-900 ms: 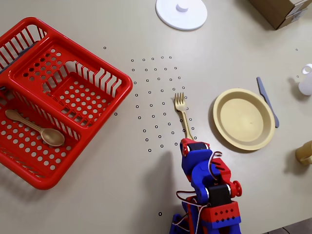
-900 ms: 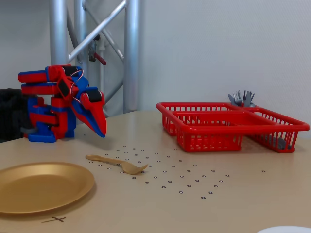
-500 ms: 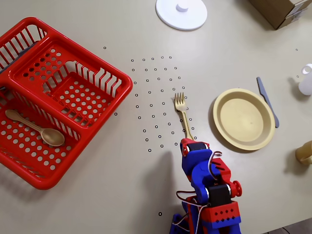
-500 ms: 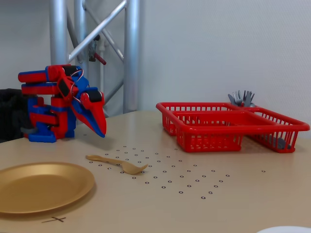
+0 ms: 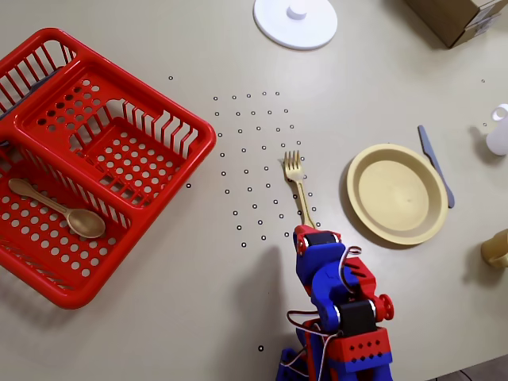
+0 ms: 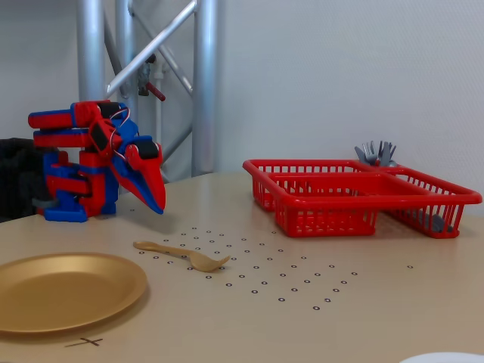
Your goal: Push the fork on the left side of the plate
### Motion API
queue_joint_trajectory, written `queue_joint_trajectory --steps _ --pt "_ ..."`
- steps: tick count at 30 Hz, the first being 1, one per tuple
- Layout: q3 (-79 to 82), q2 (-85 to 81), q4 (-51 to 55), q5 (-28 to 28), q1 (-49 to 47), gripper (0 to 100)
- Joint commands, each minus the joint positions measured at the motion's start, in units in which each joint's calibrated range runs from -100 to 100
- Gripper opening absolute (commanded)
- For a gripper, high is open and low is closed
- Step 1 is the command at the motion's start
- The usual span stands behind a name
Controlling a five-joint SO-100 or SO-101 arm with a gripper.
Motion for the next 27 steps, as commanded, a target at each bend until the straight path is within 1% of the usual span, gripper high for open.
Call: queue_joint_trajectory --steps 1,15,24,27 --pt "0.99 -0.43 -0.29 0.39 -0.85 0" --pt "0.99 -0.43 -0.29 0.88 -0.85 1" --pt "0.99 -0.43 -0.29 -0.54 -0.41 0" --pt "0.99 -0.43 -0.29 0.39 -1.06 0"
